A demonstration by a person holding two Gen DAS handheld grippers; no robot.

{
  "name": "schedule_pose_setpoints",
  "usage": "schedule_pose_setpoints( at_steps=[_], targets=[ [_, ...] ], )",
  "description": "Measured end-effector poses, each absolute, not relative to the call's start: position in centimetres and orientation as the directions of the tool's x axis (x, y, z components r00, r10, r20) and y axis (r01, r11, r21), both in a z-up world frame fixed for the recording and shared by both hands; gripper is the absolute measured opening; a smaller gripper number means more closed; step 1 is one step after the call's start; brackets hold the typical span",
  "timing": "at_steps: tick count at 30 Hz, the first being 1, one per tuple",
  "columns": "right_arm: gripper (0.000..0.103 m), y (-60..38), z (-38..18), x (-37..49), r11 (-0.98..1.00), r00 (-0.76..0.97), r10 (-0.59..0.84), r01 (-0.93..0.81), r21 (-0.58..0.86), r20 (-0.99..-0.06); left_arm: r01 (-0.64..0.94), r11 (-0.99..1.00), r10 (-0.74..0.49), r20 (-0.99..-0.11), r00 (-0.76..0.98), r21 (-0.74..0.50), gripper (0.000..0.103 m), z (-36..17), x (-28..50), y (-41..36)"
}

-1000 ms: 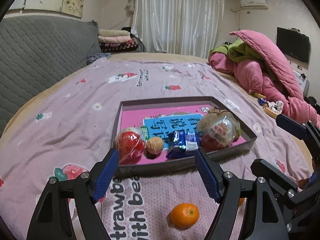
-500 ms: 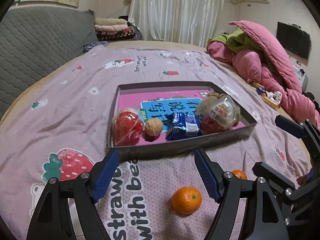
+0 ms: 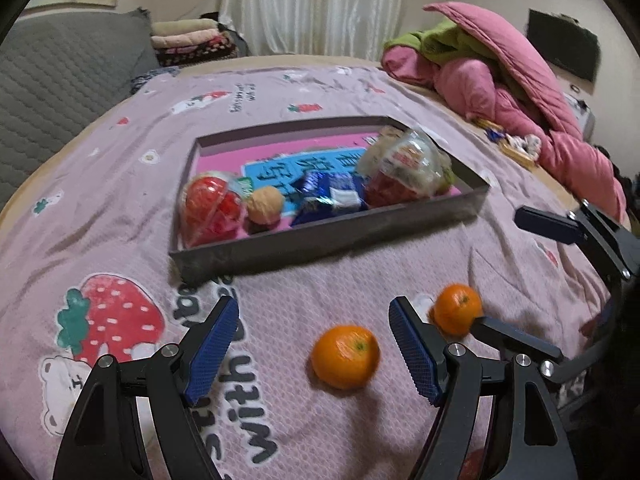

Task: Organize objects
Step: 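Move both grippers down toward the two mandarin oranges on the sheet, then close the right gripper on one orange while the left gripper closes on the other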

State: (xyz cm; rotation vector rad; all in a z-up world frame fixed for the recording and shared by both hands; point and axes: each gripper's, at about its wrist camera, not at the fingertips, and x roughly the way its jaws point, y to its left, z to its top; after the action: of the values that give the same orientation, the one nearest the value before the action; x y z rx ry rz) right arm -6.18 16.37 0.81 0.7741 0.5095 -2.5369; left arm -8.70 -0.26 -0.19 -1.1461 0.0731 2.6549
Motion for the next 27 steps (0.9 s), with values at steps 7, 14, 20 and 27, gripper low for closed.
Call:
schedule_pose_setpoints(
  at_steps=[7, 14, 20, 27],
  targets=[
    [0.088, 16.4, -0.1, -6.2, -0.827, -0.734, -0.282, 0.513, -0.231, -0.618, -0.267, -0.963, 0.205, -0.745, -0.635, -0.038, 0.079, -1.0, -8.3, 0.0],
    [0.088, 16.3, -0.8, -6.5, -0.822, -0.723, -0.265, 0.515, -0.242, -0.638, -0.275, -0.961, 0.197, -0.767, -0.611, -0.028, 0.079, -2.0, -8.5, -0.1],
    [0.085, 16.0, -1.4, -6.8, -0.821, -0.718, -0.245, 0.511, -0.254, -0.651, -0.287, -0.958, 0.202, -0.778, -0.594, -0.029, 0.079, -2.4, -8.5, 0.1],
    [0.077, 15.9, -2.0, -7.5, -0.825, -0.684, -0.249, 0.521, -0.219, -0.686, -0.289, -0.957, 0.207, -0.780, -0.590, -0.034, 0.079, -2.6, -8.7, 0.2]
  ],
)
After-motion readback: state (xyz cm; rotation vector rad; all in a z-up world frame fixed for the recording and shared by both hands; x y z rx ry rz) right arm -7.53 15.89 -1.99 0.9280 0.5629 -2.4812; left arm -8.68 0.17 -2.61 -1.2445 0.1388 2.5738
